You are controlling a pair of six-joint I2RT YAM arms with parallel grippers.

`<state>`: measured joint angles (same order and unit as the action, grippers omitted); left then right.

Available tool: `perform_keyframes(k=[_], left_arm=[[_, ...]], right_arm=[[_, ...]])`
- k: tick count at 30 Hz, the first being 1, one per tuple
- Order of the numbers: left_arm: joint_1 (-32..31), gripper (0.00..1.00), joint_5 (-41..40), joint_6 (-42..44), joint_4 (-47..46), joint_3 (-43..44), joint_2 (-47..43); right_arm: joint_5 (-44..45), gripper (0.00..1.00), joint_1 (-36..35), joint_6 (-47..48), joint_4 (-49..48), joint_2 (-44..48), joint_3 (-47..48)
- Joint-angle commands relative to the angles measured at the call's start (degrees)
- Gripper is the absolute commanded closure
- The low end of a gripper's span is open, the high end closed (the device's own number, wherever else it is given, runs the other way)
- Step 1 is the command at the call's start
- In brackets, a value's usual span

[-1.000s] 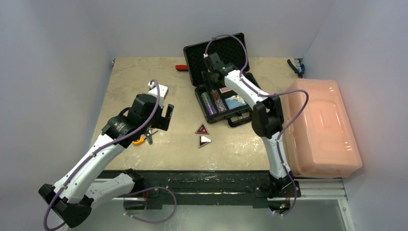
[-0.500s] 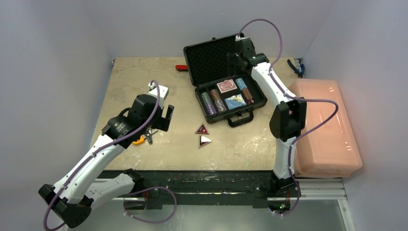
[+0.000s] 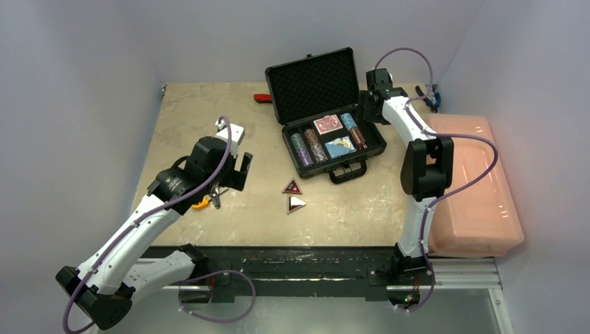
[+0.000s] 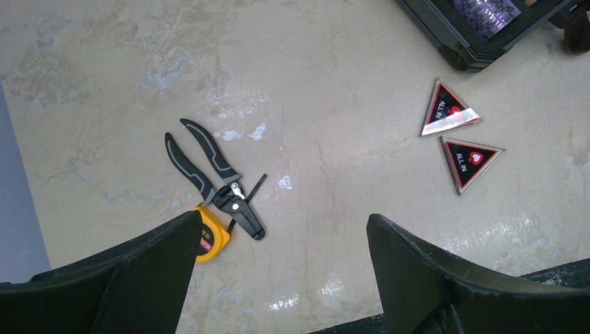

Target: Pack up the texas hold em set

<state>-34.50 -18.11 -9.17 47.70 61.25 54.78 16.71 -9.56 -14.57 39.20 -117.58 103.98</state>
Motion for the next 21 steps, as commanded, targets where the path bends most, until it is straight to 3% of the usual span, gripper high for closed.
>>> perform_keyframes(k=[1,10,21], left_arm=[[0.31,0.12,0.88,0.80,-1.14,0.01,-0.38],[0.31,0.12,0.88,0.74,-1.15,-0.08,-0.38],[0.31,0.12,1.13,0.73,-1.12,-0.01,-0.20]], right_arm=[[2.14,0.26,0.77,-1.84,-3.09,1.60,-3.28],[2.23,0.32,3.79,-2.25,-5.94,0.15,-7.27],[-0.08,0.52,5.32,-1.00,-6.94,-2.07,-8.31]])
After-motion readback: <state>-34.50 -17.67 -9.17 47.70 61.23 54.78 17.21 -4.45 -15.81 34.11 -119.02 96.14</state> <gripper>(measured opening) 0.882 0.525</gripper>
